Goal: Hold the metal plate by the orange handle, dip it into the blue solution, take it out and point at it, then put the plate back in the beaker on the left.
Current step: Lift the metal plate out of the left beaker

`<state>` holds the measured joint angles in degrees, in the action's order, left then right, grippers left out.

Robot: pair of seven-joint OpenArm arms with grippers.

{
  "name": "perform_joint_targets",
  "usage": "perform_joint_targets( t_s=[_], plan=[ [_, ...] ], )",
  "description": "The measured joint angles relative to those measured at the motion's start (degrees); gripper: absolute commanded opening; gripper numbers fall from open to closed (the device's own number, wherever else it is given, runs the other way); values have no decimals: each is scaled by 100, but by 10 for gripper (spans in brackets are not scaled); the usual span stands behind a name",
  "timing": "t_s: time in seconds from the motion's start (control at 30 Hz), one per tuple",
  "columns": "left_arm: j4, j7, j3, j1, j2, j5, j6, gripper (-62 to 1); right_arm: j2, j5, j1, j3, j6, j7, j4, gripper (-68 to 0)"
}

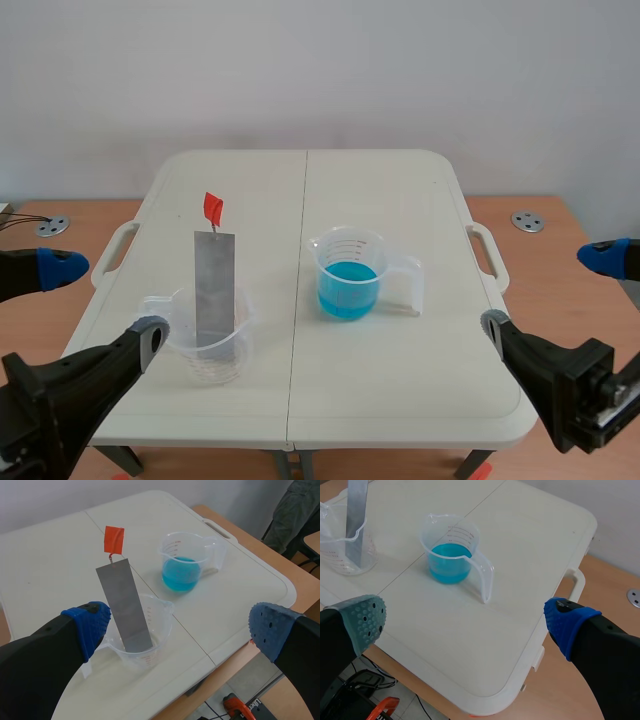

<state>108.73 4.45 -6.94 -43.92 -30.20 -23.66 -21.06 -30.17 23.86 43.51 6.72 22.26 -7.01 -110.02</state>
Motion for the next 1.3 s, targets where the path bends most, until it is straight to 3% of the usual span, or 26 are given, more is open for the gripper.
perform_joint_targets(
  t_s=[0.67,0.93,1.0,1.03,1.13,1.17,1.3],
  plan=[
    [0,-83,0,13,0,151,-2,-11,0,-177,-2,0,26,-87,0,-12],
    [0,-79,0,13,0,151,-2,-31,0,-219,-341,0,404,-155,0,-12],
    [0,-81,0,11,0,149,-2,-110,0,-219,-503,-57,485,-155,0,-12],
    [0,-79,0,11,0,149,-2,-198,0,-221,-603,-114,542,-155,0,-12],
    [0,-120,0,13,0,144,0,-620,0,-313,-935,-358,704,-155,0,-12],
    [0,-175,0,13,-2,149,0,-590,0,-332,-1038,-452,734,-155,0,-12],
    [0,-245,0,13,-2,151,0,-599,2,-330,-1416,-826,734,-127,0,-12]
  ],
)
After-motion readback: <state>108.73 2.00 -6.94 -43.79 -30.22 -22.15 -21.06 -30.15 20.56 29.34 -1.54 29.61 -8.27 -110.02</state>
